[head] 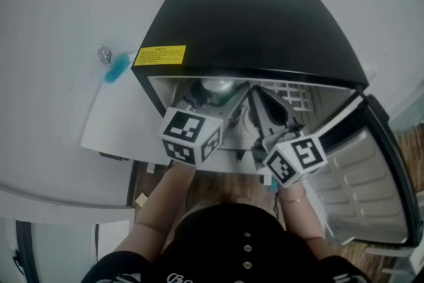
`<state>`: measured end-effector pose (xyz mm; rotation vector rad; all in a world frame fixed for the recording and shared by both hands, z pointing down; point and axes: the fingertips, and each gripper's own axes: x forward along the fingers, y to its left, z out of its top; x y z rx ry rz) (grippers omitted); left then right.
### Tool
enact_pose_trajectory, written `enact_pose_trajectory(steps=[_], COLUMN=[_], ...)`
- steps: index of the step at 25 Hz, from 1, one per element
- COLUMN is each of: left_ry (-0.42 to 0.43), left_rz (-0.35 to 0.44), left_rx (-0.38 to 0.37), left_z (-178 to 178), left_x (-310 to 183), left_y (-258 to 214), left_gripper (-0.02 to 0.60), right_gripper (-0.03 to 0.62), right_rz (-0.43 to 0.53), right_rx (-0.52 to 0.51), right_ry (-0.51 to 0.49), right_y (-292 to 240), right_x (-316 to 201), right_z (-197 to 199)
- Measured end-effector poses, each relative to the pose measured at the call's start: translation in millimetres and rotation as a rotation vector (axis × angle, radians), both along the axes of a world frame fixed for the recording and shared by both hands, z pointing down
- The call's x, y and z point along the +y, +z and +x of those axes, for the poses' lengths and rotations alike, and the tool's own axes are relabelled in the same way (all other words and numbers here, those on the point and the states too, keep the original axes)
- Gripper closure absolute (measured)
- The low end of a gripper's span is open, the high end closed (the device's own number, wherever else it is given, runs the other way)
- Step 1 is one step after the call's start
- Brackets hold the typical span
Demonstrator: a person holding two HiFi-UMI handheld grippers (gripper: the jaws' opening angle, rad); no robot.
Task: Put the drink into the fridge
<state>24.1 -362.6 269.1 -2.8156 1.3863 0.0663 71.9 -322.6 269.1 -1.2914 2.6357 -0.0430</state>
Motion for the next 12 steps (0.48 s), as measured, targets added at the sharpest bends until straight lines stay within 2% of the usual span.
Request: enact_pose_trajectory(steps=[4, 12], left_ry=[-0.020, -0.011], left_rz=[-0.008, -0.022], left_rx=[-0.043, -0.068], left_z=[-1.0, 1.3], left_x=[-5.4, -8.8], left_y=[3.9, 5.4], left_gripper=[0.238, 0.238], right_gripper=[0.585, 0.585], right_rz=[-0.003, -0.016], right_rx=[-0.002, -0.001], right_ry=[-0.007, -0.004], right_y=[0.3, 4.2], right_x=[-2.1, -2.2], right_z=[-2.3, -2.6])
